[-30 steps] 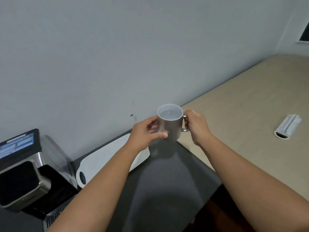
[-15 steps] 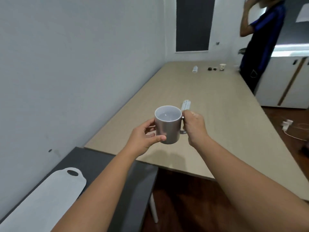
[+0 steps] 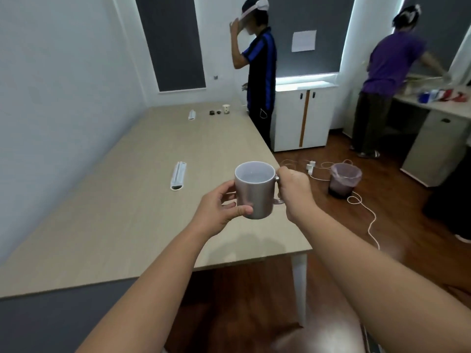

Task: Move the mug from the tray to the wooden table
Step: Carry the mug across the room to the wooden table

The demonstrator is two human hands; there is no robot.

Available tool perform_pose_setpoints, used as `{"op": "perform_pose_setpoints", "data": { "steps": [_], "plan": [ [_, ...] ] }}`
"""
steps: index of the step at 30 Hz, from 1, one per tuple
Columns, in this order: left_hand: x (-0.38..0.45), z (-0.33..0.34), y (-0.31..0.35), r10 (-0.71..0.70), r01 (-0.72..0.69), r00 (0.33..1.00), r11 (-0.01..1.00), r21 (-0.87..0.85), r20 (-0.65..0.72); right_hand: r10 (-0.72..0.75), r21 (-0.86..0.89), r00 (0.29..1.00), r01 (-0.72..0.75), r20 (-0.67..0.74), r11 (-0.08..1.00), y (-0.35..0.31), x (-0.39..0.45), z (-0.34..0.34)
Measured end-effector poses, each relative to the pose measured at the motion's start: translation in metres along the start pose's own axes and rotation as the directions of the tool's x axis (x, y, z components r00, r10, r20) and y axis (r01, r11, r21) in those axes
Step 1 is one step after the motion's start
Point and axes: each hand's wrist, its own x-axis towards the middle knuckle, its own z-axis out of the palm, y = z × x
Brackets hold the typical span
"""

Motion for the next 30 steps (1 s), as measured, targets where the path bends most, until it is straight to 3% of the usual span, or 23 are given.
{"op": "perform_pose_setpoints", "data": {
  "steps": [13, 30],
  "plan": [
    [0.079, 0.183, 0.030, 0.121, -0.126, 0.945, 0.992, -0.003, 0.305, -0.082, -0.051, 0.946, 0.070, -0.312, 0.996, -0.009, 0.059, -0.182],
    [0.259, 0.320, 0.036, 0.182, -0.198, 0.840, 0.980, -0.023, 0.512, -0.094, -0.034, 0.854, 0.089, -0.512, 0.995, -0.017, 0.220, -0.293]
  ]
}}
